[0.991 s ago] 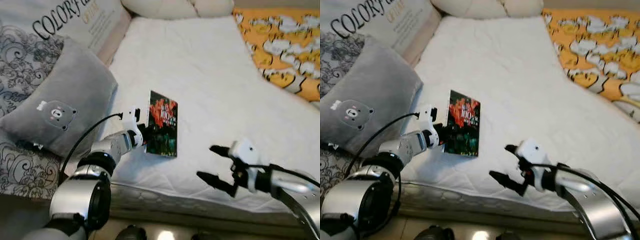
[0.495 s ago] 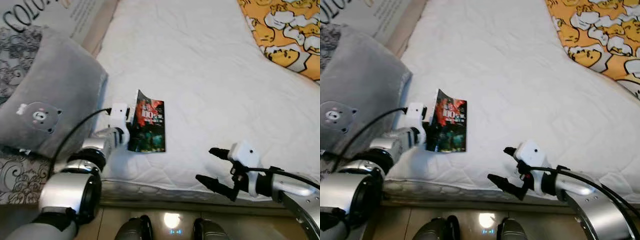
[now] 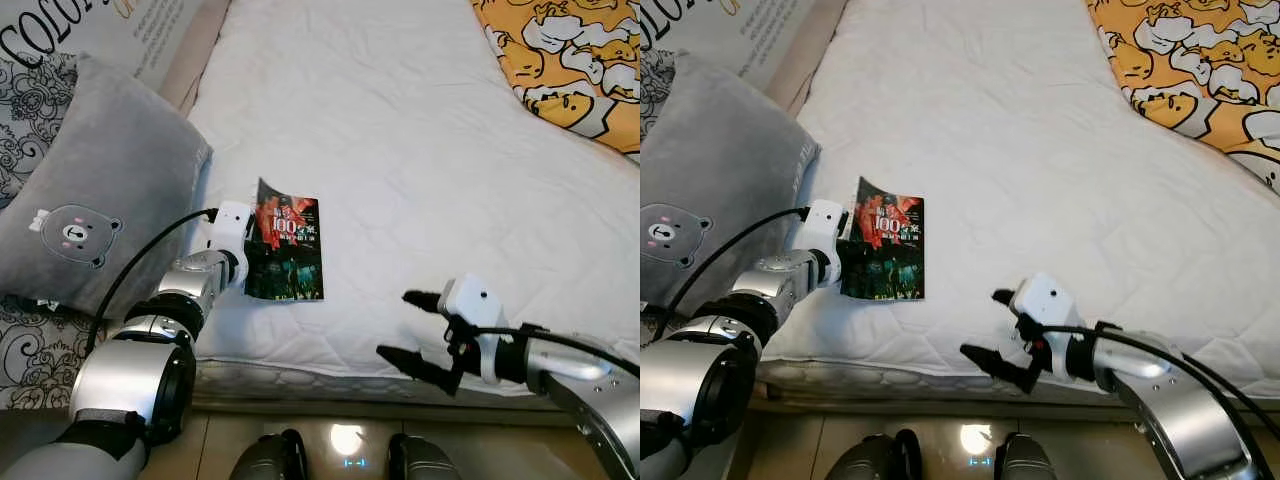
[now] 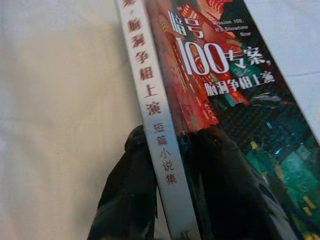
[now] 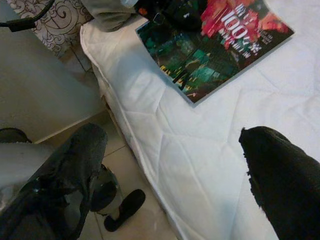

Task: Clean up the room

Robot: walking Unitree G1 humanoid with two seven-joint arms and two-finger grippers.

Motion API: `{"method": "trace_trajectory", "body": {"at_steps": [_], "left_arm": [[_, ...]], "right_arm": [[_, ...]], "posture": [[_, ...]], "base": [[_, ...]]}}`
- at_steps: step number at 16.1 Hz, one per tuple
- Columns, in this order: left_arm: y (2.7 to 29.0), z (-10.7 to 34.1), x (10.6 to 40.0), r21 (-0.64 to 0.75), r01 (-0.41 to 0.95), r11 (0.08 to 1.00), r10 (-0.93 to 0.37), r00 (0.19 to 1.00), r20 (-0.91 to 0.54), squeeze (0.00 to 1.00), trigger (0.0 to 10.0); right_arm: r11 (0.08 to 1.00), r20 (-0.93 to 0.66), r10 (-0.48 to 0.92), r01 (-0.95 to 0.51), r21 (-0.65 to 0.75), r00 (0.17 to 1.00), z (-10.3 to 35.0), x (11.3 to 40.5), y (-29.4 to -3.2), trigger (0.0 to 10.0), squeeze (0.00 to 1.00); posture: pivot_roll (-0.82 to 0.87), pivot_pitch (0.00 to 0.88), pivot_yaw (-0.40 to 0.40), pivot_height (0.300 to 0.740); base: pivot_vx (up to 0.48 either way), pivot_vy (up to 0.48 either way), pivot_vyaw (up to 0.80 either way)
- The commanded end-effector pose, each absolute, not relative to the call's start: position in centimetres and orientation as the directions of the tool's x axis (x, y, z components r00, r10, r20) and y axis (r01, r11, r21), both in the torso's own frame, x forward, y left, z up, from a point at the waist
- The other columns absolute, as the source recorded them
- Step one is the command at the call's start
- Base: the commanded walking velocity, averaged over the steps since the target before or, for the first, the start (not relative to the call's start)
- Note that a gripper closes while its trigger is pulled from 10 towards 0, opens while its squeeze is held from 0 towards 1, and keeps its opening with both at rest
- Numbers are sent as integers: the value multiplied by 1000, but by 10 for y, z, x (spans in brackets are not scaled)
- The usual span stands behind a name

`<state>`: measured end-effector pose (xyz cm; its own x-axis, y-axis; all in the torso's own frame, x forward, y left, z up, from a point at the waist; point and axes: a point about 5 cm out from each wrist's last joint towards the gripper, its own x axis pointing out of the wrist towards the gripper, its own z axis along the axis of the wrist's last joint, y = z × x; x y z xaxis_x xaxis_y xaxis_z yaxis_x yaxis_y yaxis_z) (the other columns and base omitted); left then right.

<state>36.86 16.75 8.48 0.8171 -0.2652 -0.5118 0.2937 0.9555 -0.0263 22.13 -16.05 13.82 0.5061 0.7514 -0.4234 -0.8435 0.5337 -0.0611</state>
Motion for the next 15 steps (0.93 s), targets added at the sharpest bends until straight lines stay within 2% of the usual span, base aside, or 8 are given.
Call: {"method": "trace_trajectory", "body": {"at_steps": [1,3,4,5,7,8,10,15], "left_arm": [[178,86,369,11,257,966,-215,831,-513,1000,10000],[184,89,371,74,231,970,-167,858,-485,1000,10000],[187,91,372,98,214,972,-144,870,-472,855,10000],[190,93,372,118,208,971,-130,874,-469,573,10000],[192,94,373,143,213,967,-124,876,-466,357,10000],[193,94,373,149,215,965,-123,876,-466,357,10000],[195,98,374,162,224,961,-130,885,-448,27,10000],[175,96,366,143,612,778,-470,718,-514,0,10000]], "right_arm": [[520,-418,758,-851,-75,500,140,220,-157,10000,588],[516,-421,758,-853,-80,498,139,219,-156,10000,455],[517,-424,756,-852,-81,499,139,219,-156,10000,125],[520,-427,752,-850,-83,502,139,220,-156,10000,27],[521,-427,751,-849,-84,504,140,219,-155,10000,0],[521,-427,751,-849,-85,504,141,219,-155,10000,0],[522,-432,747,-849,-87,504,141,219,-157,10000,0],[517,-447,747,-852,-76,493,137,222,-163,10000,0]], "posture": [[-209,190,120,740],[-215,187,117,740],[-221,187,116,740],[-227,190,116,740],[-238,196,115,740],[-238,196,115,740],[-237,193,106,740],[-176,157,79,740]], "base": [[0,0,0],[0,0,0],[0,0,0],[0,0,0],[0,0,0],[0,0,0],[0,0,0],[0,0,0]]}}
